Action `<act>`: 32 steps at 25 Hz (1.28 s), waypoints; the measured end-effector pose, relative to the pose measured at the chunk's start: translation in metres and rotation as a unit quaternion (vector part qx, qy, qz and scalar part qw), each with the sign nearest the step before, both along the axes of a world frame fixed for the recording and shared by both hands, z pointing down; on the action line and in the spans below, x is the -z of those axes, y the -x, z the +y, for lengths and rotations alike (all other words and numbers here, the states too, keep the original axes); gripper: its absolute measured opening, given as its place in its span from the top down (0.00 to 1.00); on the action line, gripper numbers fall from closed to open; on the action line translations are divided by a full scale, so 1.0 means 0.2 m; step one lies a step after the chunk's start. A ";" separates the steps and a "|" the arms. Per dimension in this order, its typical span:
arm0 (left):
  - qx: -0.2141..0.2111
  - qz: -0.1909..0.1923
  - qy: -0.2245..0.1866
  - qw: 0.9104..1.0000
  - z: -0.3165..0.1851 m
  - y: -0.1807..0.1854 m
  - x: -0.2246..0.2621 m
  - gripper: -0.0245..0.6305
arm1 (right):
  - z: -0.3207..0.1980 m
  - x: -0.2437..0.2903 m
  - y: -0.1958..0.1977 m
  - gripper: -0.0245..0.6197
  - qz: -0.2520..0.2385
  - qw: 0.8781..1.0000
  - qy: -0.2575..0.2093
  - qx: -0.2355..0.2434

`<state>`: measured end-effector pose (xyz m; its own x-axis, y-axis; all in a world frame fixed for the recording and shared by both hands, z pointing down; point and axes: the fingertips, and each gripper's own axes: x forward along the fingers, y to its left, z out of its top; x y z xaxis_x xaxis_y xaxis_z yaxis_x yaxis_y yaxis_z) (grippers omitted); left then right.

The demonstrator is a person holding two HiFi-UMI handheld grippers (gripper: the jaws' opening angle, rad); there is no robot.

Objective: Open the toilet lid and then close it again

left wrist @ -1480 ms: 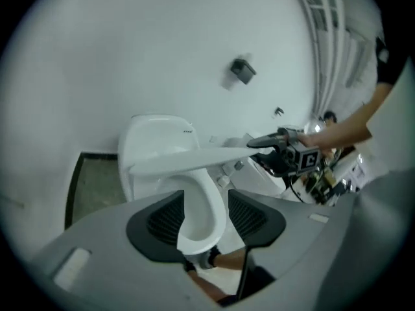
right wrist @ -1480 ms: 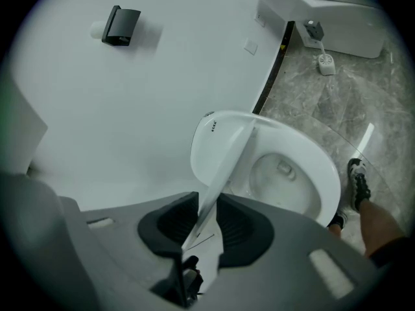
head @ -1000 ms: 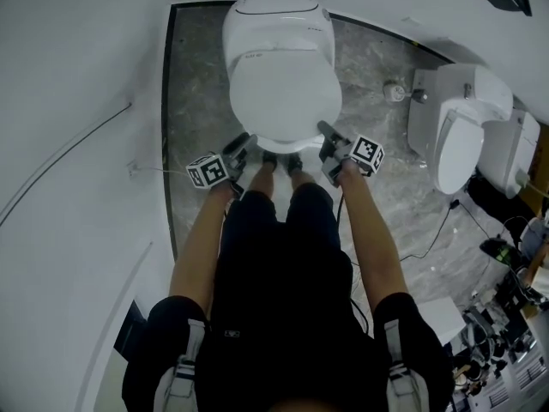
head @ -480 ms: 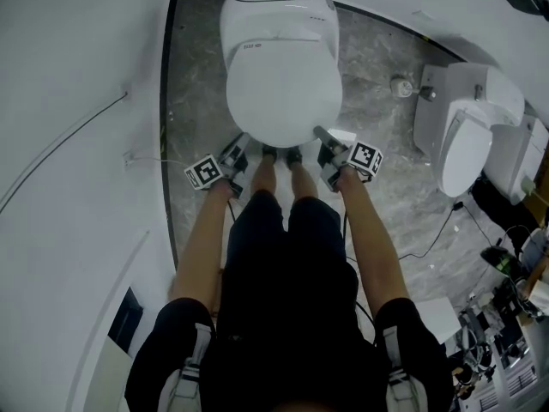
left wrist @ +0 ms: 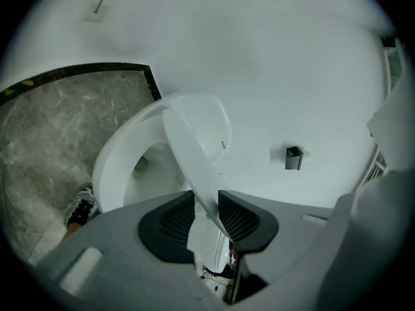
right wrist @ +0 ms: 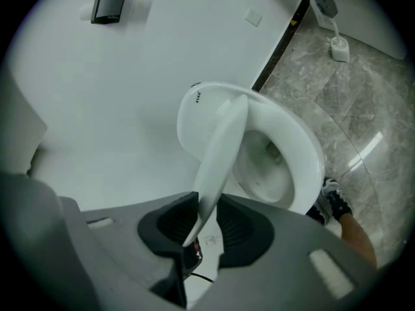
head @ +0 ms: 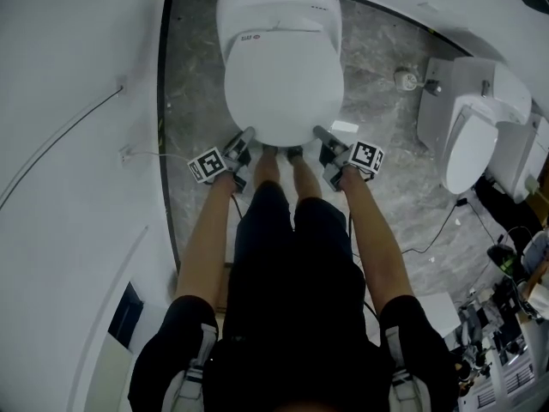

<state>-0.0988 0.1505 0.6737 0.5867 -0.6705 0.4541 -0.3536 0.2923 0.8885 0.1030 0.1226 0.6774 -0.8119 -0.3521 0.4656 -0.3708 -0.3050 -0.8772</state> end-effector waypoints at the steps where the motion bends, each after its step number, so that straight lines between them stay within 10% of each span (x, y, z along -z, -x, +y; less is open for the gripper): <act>1: -0.004 -0.004 0.002 1.000 0.00 -0.01 -0.01 0.78 | 0.00 0.00 0.01 0.81 -0.005 1.000 -0.007 0.003; 10: -0.012 -0.022 0.011 1.000 0.07 -0.02 -0.12 0.77 | 0.06 -0.10 -0.01 0.75 0.052 0.996 -0.056 0.051; 32: -0.064 -0.080 0.057 0.993 0.21 0.01 -0.39 0.65 | 0.17 -0.40 -0.09 0.59 0.127 0.985 0.001 0.117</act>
